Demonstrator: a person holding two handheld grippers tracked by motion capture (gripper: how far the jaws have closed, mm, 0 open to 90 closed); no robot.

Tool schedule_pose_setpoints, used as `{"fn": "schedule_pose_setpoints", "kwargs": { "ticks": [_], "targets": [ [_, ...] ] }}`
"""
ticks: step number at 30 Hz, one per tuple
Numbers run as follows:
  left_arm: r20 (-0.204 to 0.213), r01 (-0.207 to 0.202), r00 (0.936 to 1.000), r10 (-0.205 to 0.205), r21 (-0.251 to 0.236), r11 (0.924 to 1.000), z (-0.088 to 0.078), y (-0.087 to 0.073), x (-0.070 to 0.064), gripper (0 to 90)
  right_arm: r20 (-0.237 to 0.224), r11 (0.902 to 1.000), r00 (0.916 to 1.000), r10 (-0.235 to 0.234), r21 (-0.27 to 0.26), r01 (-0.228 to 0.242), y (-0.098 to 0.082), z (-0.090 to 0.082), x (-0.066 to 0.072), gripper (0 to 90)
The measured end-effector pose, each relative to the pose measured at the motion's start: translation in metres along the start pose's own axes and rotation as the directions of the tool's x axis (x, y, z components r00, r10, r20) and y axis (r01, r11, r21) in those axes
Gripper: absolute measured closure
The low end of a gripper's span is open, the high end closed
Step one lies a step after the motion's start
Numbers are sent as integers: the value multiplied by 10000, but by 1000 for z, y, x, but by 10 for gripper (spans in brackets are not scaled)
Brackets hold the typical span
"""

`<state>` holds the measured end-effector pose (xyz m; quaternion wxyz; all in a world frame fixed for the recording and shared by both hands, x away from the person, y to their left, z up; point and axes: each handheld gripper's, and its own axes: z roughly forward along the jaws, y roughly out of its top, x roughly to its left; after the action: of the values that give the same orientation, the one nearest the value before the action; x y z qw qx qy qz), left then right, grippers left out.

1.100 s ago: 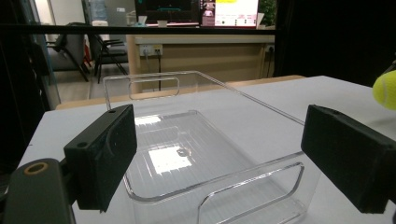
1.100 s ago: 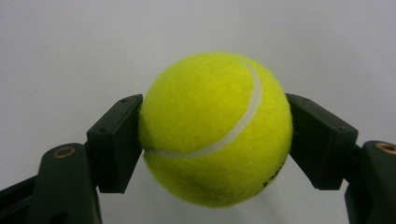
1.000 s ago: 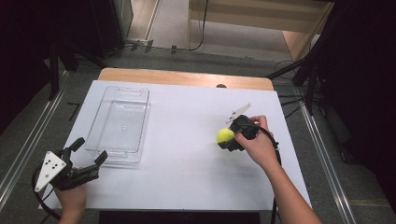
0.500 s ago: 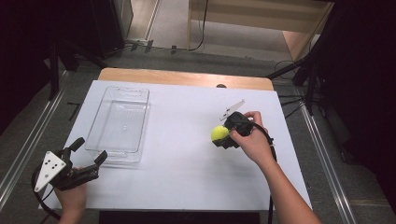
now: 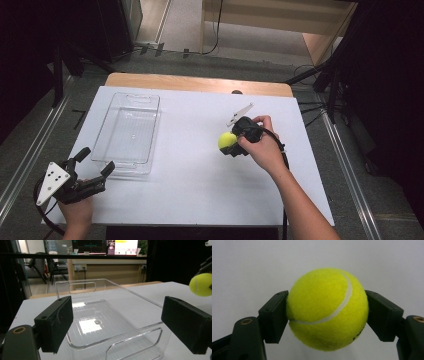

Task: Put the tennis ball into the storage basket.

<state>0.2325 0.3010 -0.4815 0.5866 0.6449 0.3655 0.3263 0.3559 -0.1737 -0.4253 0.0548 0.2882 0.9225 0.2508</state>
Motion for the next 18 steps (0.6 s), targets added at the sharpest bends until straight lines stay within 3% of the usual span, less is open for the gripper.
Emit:
{"fn": "schedule_pose_setpoints", "kwargs": {
  "ticks": [18],
  "targets": [
    [41,-5,10000,5,7,10000,0,0,0,111,-218,9993,9991,-352,-116,350,24,6,8,236]
  ]
}}
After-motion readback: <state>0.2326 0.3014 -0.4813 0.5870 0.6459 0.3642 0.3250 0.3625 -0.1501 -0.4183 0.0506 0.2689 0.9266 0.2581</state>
